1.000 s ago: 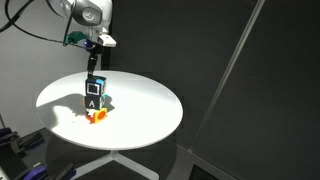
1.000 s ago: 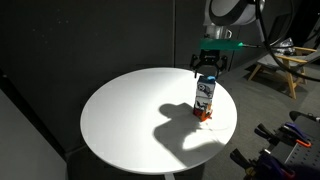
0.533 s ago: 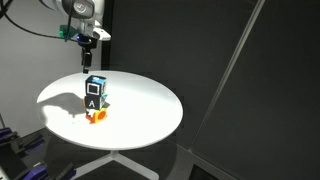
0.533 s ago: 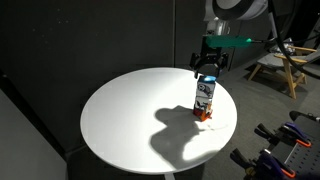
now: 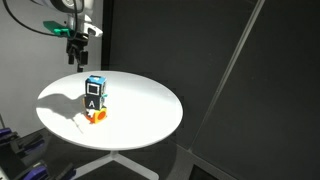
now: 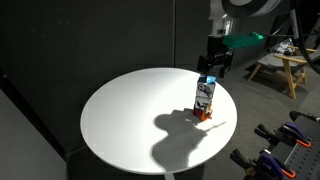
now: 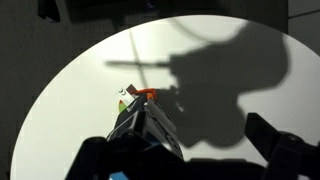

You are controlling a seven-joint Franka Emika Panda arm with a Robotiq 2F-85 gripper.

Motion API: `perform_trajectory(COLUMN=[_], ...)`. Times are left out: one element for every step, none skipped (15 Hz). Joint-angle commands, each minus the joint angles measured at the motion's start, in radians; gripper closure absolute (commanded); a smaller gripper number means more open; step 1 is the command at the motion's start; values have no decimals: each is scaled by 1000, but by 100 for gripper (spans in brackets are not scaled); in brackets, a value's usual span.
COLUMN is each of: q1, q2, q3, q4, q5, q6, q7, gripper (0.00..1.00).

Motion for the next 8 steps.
perform_trajectory(q1=[0,0,0,1,2,3,5,6], q2=[-88,-102,-116,-131,-145,-158,-172,-184], q3=[6,7,9,11,14,16,19,21], q4=[-53,-60,-67,-74,-80,-85,-91,-96], q5=[-21,-21,-24,-28,-36,-40,-45,-45], q6=[-20,-19,-16,-14,-9,-10,-7,-9], q7=[-118,-139,-155,-167,-175,-182,-188,-192], gripper=[0,0,0,0,0,0,0,0])
